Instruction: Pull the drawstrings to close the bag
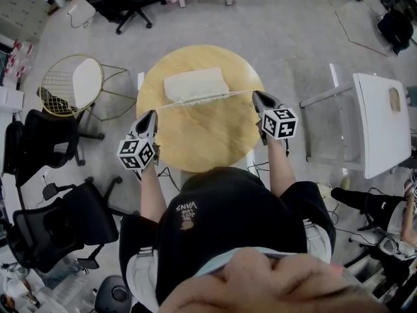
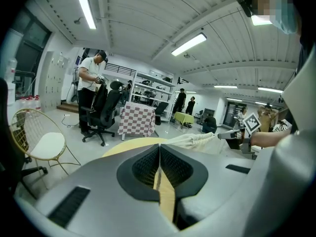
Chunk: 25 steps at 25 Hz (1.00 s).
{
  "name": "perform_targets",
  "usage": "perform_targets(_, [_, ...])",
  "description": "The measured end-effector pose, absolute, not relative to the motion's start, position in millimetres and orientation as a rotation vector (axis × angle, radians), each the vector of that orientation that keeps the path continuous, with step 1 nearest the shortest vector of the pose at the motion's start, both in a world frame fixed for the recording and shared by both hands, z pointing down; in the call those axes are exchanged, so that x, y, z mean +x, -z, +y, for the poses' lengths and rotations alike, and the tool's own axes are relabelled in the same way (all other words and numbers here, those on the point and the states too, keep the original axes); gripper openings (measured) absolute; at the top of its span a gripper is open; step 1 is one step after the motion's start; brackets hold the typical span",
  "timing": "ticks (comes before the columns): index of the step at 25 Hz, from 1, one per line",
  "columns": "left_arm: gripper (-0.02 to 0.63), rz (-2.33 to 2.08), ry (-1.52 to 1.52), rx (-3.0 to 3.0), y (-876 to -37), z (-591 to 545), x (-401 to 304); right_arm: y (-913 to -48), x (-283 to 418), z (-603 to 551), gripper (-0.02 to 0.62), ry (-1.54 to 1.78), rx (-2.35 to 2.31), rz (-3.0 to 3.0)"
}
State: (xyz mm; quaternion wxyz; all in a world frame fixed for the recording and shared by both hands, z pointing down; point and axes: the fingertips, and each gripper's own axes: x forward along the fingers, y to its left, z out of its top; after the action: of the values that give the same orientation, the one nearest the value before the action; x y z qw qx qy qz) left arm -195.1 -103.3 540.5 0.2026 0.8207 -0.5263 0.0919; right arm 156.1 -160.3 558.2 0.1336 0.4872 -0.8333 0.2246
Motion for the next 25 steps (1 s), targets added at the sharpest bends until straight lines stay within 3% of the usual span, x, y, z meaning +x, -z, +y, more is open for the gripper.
perform_targets(25, [0.014, -1.486, -0.269, 2.278, -538.3, -93.8, -208.2, -556.1, 183.9, -157.3, 0.003, -0.681, 1.502, -2.388])
